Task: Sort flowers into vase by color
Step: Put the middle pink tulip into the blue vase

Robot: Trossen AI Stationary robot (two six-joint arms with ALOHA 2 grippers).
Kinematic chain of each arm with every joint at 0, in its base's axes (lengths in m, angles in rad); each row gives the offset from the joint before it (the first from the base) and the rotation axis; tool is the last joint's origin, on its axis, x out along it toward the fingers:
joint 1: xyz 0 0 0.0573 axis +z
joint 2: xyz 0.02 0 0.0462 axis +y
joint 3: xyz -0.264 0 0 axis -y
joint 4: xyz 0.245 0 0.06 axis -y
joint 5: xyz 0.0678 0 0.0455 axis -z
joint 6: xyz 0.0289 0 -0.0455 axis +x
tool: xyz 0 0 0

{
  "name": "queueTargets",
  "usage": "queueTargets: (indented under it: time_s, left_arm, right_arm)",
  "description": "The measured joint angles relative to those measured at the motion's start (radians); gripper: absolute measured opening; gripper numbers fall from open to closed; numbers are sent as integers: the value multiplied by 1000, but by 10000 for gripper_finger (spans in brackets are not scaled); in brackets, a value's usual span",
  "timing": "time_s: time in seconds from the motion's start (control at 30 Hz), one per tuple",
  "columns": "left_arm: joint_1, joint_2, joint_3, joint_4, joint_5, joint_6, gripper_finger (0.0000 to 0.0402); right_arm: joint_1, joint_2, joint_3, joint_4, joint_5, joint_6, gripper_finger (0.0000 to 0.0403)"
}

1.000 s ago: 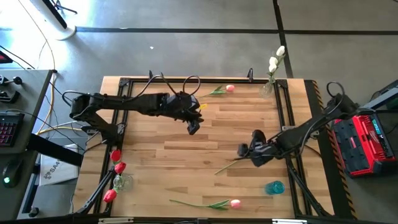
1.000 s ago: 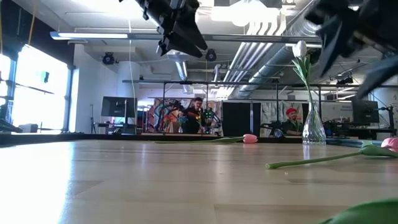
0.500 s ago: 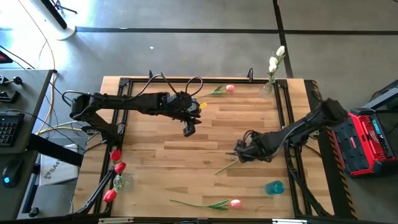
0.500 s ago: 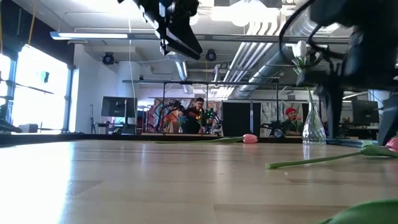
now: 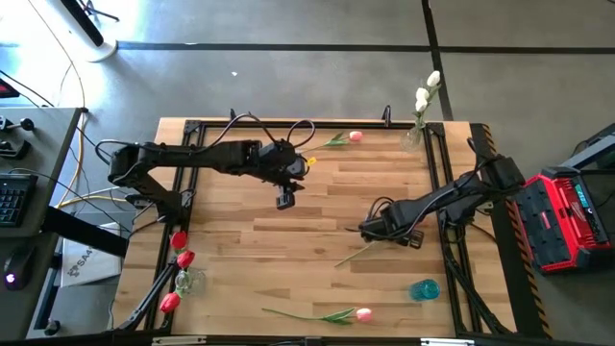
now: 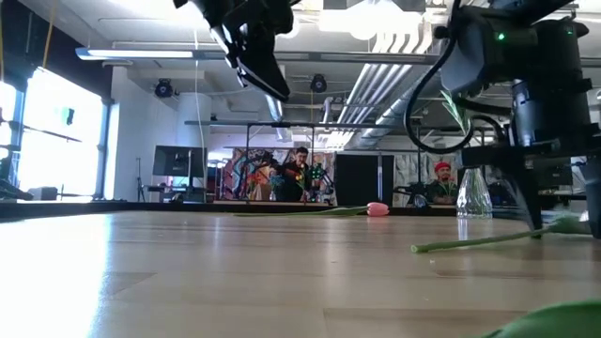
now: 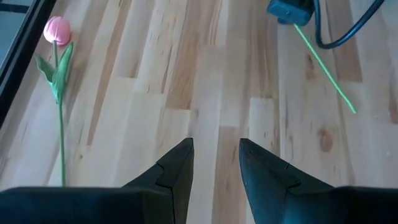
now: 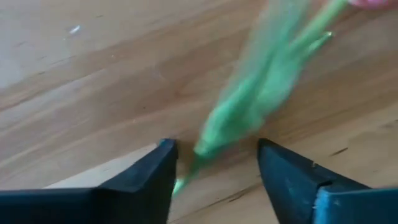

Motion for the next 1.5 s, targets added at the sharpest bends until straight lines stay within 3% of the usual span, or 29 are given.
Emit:
queueTargets:
  time_s: [0.37,0.53,0.7,0.97,1.3,1.5]
  left_arm:
    - [26,0,0,7,0,13,117]
    - [38,0,0,19,0,-3,117]
    - [38,0,0,59,0,-46,117]
    - [38,0,0,98,0,-103,117]
    - [38,0,0,98,1,-130,117]
    - [38,0,0,107,1,-156,117]
  right_arm:
    - [5,1,3,-13,39,-126,12]
    - [5,4,41,-27,96,-172,20]
    - [5,3,116,-57,177,-268,4]
    - [5,-16,317,-274,314,-408,3]
    - [105,-190,489,-530,624,-438,1]
    - [196,-306,486,-572,685,-453,0]
